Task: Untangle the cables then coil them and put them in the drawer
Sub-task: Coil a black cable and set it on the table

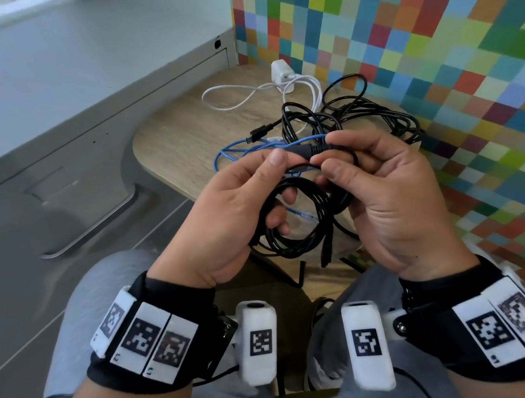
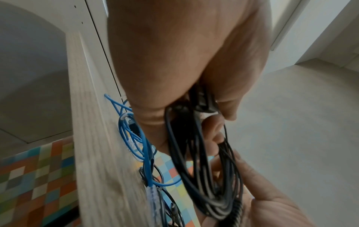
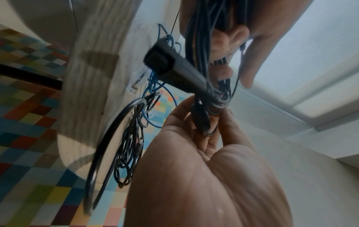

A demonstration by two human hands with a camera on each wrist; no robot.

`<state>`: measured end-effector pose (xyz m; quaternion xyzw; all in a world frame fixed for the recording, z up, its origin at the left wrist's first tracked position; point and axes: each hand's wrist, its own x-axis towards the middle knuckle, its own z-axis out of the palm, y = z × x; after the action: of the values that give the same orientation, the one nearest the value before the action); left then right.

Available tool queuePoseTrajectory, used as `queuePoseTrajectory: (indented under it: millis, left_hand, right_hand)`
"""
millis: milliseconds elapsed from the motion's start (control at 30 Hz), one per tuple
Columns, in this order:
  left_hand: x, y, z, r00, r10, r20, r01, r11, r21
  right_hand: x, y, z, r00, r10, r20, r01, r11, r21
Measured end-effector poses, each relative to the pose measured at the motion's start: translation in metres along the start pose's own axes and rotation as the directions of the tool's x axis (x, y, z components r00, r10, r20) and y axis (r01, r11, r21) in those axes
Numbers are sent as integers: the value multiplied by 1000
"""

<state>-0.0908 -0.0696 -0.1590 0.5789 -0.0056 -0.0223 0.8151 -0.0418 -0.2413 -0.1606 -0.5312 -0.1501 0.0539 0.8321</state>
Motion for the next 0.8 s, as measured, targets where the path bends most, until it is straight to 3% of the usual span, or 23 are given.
queuePoseTrajectory:
  millis: [367,600,800]
  left_hand:
    - [-5,3,-3,980,25,197,-26,1000,1]
    - [-8,9,-6,976,-3,217,25,995,-97]
    - [-8,4,-8,959,5,282,-19,999,49]
  right_hand:
    - [1,3,-5,998,-56,-20,49,972,-229]
    - [3,1,-9,998,-59,12,60,975,-214]
    - [3,-4,-13,998,-22,67,34,982,-188]
